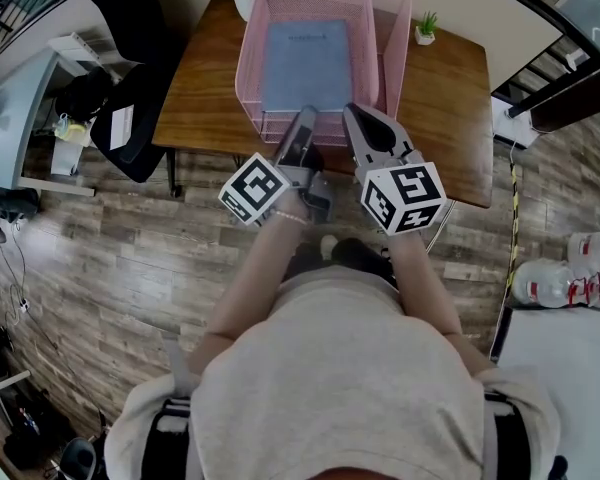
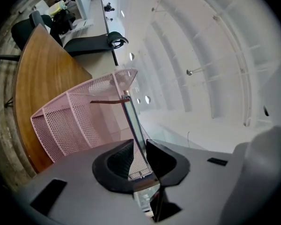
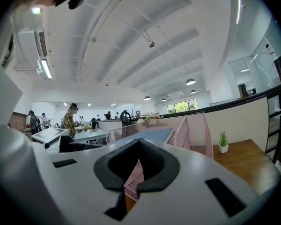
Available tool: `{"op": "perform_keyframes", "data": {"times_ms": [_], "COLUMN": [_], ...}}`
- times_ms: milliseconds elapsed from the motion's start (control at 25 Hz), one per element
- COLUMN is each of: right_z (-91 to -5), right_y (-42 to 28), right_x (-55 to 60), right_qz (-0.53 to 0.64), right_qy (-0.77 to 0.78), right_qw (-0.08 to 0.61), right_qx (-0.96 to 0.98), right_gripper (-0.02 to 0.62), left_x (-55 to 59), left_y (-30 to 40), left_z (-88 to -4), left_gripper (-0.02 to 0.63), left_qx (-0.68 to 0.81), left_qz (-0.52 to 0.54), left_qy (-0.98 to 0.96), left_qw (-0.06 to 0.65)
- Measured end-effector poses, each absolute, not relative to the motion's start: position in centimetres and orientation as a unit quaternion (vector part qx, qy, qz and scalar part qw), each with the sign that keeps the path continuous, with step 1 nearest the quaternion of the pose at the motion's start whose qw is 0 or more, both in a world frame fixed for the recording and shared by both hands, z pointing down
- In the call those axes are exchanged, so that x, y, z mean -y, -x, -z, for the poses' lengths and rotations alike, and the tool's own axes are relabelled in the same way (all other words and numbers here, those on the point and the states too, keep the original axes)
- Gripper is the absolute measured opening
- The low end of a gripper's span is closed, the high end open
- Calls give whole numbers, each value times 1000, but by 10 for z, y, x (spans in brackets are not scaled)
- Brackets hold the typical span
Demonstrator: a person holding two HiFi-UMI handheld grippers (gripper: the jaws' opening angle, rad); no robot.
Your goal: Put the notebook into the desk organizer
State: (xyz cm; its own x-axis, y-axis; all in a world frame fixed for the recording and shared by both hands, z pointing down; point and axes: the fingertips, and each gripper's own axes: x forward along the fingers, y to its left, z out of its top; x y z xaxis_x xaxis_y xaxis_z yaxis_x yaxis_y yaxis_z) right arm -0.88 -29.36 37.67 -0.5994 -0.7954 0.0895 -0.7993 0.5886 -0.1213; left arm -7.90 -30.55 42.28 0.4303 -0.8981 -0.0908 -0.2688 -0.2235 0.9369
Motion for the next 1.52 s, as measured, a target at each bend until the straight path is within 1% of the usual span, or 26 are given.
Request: {"op": "perform_keyframes", "data": {"times_ms": [80,280,840,1200,1400,1520], "right_z": [-377,-378,-382,-381,-379,-378], "right_y": [9,11,14,15,15,17], "right_x": [295,298,292,283,284,283], "right_qz": [-74,-76,-82,-85,-86,-88], "right_qy": [-446,-444,-438,-432,-436,-435], "right_qw": [13,15,20,17,14,12], "right_qx": [892,893,895,898,896,896], "right_gripper": [11,9,9,11,10,10], "left_x": [308,315,317,310,299,293], "left_y": [80,78,79,86,89,89], "left_z": [-424,-424,-426,-416,-413,-412], "left_gripper": [91,97,114,114,114,103], "left_qx": [420,413,412,423,436,435], "left_qz": [329,340,335,330,306,294], "left_qy": [-711,-700,-698,-709,-728,-741], "left_qw": [459,473,480,457,432,419]}}
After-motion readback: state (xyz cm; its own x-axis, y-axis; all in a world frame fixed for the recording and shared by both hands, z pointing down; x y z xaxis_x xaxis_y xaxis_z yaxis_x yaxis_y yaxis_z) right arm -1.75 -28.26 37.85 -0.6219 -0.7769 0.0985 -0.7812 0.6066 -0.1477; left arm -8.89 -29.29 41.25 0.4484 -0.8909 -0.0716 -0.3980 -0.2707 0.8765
